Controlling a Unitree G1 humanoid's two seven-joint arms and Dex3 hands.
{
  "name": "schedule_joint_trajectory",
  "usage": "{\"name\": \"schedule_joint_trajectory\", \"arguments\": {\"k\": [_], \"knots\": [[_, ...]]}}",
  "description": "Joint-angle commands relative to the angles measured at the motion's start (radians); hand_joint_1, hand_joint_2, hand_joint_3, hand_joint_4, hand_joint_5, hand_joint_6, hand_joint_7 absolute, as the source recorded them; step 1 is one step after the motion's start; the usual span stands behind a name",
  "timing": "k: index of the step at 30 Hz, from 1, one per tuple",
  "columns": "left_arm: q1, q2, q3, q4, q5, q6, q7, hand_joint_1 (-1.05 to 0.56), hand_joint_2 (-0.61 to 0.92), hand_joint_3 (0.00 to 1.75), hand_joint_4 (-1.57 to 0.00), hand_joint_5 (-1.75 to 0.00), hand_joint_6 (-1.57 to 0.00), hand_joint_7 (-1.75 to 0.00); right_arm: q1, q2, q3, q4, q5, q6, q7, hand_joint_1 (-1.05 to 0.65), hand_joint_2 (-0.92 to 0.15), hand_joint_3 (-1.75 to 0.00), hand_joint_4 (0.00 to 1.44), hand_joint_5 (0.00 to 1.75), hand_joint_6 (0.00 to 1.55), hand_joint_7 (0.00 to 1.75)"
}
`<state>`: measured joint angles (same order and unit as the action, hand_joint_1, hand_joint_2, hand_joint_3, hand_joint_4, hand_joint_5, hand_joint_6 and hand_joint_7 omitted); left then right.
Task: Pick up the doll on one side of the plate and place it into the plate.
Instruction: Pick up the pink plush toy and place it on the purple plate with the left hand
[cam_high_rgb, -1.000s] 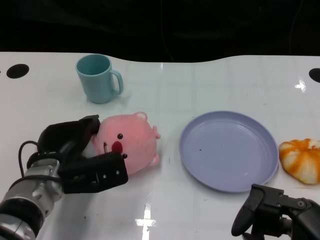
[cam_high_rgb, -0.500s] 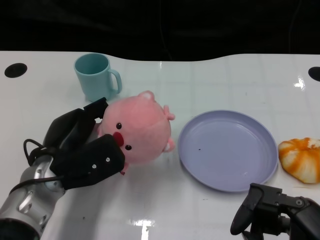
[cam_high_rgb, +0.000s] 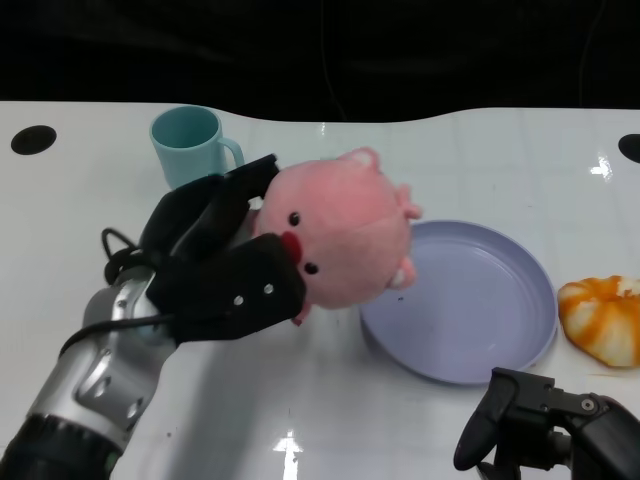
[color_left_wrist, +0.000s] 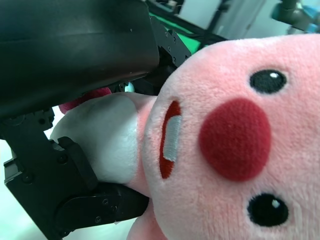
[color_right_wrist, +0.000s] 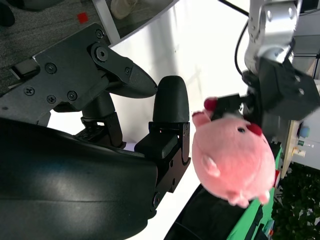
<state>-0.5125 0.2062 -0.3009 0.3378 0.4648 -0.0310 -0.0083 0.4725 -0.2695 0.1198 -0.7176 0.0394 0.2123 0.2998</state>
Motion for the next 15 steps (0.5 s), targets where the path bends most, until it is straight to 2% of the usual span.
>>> {"name": "schedule_joint_trajectory", "arguments": {"k": [1, 15], "knots": [[-0.067, -0.034, -0.020, 0.017, 0.012, 0.022, -0.019, -0.18, 0.38, 1.39, -0.97, -1.75, -0.78, -1.75, -0.002, 0.007, 0.007, 0.007, 0.001, -0.017, -0.009, -0.19, -0.51, -1.15, 0.66, 1.73, 0.59, 1.44], [-0.235, -0.187, -0.121, 0.212, 0.078, 0.068, -0.006, -0.18, 0.40, 1.29, -0.99, -1.75, -0.77, -1.75, 0.006, 0.023, 0.058, -0.006, -0.027, -0.026, -0.034, -0.24, -0.52, -1.12, 0.67, 1.73, 0.60, 1.43]]}}
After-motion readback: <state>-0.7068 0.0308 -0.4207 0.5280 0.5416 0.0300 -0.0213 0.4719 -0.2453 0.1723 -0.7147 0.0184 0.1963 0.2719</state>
